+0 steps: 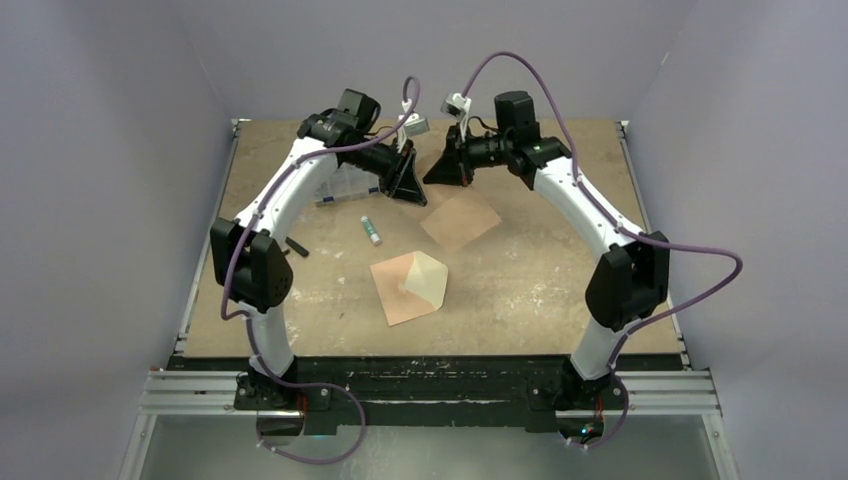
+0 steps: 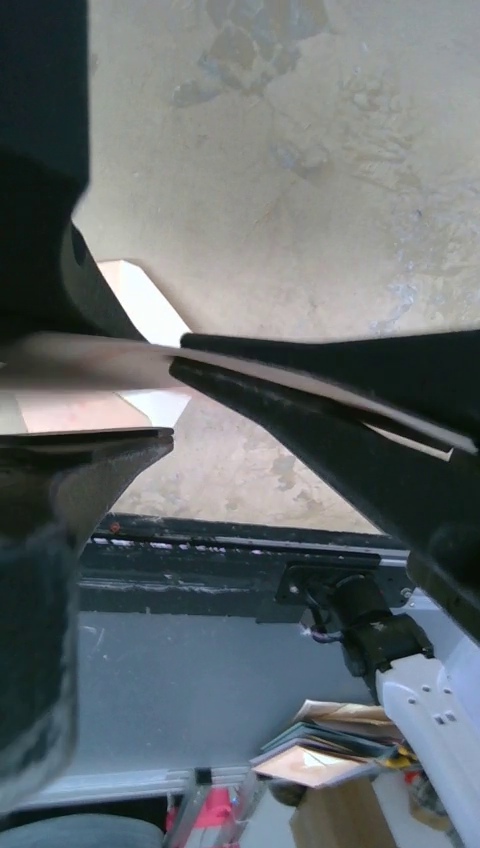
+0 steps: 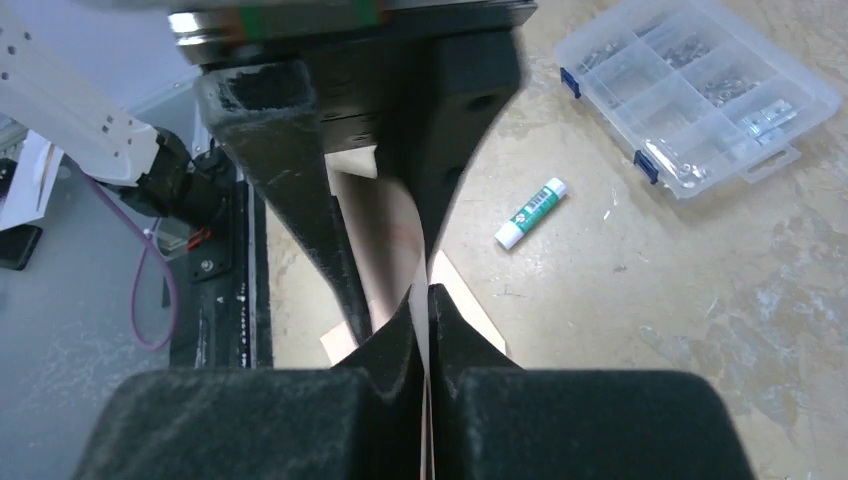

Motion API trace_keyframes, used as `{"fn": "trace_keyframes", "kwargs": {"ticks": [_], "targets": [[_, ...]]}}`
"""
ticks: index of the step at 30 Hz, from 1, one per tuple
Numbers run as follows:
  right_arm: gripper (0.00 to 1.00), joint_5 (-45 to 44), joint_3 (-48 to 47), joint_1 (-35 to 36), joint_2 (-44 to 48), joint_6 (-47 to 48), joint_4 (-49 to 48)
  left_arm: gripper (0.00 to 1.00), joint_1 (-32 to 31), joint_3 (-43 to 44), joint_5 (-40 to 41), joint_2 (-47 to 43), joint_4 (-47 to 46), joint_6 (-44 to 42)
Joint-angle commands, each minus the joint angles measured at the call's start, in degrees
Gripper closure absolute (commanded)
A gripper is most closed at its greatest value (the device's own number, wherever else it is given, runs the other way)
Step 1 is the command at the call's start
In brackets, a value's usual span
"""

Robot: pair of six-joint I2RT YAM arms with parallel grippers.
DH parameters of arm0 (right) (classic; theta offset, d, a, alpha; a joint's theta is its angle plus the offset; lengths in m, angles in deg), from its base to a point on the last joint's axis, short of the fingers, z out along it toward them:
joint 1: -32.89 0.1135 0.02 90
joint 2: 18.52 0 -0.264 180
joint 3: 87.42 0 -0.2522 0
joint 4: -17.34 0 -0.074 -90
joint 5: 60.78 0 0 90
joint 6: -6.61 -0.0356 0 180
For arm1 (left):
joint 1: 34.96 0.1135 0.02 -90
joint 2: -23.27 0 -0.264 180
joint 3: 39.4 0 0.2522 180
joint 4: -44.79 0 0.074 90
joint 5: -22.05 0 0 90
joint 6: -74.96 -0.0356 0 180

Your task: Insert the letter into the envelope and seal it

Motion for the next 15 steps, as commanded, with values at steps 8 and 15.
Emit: {"fn": "trace_keyframes", "kwargs": {"ticks": [8,15], "targets": [[1.00,-4.10,-2.91,-2.65,9.08,-9.71,-8.84,0.25,7.27,-10.63,1.66,-15.84,-31.65,21.48],[1.00,-9.70,2.23,-6.30,16.61,-29.96,-31.77,0.23,9.97,-24.01,0.37,-19.68,-79.21,62.75]]}}
